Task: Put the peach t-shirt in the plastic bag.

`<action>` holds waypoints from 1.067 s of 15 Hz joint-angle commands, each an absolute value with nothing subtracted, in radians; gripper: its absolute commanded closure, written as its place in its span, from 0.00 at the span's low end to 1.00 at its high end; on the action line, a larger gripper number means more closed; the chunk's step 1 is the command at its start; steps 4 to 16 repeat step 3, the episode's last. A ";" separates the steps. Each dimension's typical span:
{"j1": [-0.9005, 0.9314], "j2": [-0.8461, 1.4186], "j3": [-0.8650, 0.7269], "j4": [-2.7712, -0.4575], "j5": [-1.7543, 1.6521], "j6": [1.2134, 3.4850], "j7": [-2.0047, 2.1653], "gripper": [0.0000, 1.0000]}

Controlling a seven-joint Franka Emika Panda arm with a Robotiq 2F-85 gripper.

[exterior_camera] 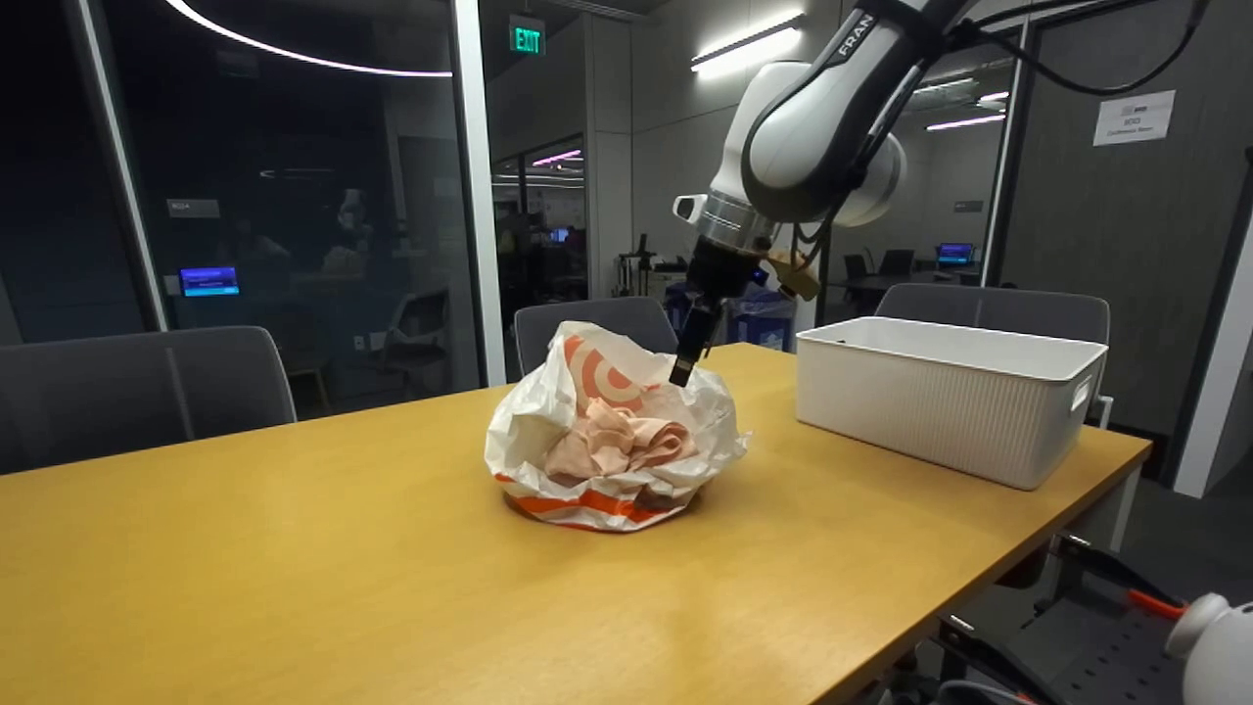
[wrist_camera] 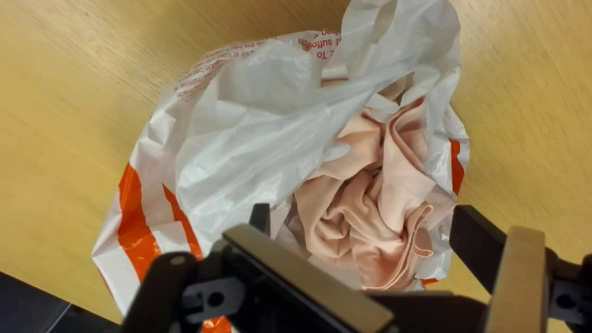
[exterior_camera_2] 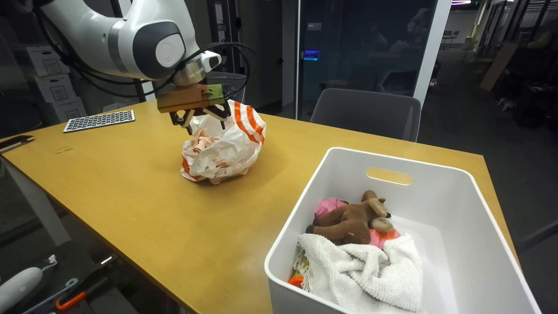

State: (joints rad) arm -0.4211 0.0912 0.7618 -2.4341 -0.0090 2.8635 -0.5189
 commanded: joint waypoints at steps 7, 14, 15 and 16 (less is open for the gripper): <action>-0.421 0.098 0.761 -2.440 -0.010 2.863 -0.518 0.00; -0.421 0.098 0.761 -2.440 -0.010 2.863 -0.518 0.00; -0.421 0.098 0.761 -2.440 -0.010 2.863 -0.518 0.00; -0.421 0.098 0.761 -2.440 -0.010 2.863 -0.518 0.00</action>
